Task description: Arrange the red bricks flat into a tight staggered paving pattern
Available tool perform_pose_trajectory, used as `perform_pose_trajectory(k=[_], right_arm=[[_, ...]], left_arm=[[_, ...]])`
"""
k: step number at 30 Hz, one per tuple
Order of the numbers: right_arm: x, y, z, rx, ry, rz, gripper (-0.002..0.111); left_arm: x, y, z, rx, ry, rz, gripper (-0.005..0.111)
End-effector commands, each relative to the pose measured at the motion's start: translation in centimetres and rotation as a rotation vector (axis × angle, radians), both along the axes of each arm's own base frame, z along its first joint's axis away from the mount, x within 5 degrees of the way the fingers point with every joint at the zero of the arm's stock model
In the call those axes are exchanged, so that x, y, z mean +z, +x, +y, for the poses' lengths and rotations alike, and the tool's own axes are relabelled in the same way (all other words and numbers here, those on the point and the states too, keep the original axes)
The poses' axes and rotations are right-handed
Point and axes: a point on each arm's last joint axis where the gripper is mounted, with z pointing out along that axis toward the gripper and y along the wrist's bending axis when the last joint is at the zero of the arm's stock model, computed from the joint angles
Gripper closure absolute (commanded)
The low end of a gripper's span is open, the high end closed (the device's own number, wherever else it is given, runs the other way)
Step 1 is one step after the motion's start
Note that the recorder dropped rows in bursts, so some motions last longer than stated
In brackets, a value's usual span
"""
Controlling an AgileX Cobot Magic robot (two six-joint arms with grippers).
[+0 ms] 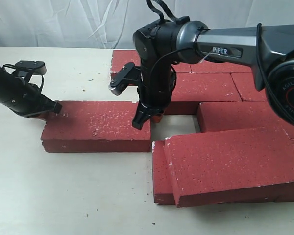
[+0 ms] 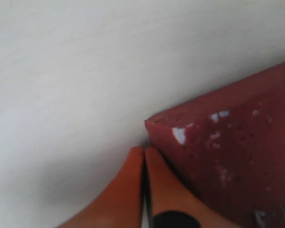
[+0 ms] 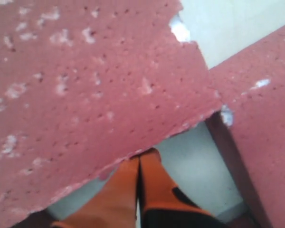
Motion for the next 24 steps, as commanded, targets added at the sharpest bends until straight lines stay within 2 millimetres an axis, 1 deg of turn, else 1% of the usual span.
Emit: perform_pose_trajectory(k=[1,5,8,11,15,17,19,24], right_arm=[[0.5,0.7,-0.4,-0.022,-0.029,-0.076,0.109],[0.5,1.0,-0.5,-0.045,-0.028,-0.103,0.109],[0.6,0.7,-0.2,-0.065,0.0,-0.078,0.109],[1.2,0.1,0.1,-0.061,0.021,-0.051,0.109],[2.6,0.5,0.3,-0.033,0.063,-0.129,0.109],[2.7,1.2,-0.3,-0.014,0.027,-0.183,0.109],[2.8,1.6,-1.1,-0.015,-0.02,-0.201,0.109],[2.5,0.7,-1.4,-0.037,-0.044,-0.083,0.109]], left_arm=[[0.2,-0.2,-1.7,-0.037,-0.05,-0.001,0.107],[0.2,-0.2,-1.8,-0.039,-0.049,-0.002,0.107],[0.1,-0.3,-1.6,-0.057,-0.031,0.001,0.107],[0.1,-0.4,-1.4,-0.072,-0.022,0.011,0.107],[0.5,-0.6,-0.8,-0.085,-0.013,0.019,0.107],[1.1,-0.8,-0.5,-0.088,-0.026,0.025,0.107],[1.4,-0.9,0.0,-0.077,-0.035,0.026,0.107],[1.4,-0.7,0.1,-0.066,-0.025,0.009,0.107]])
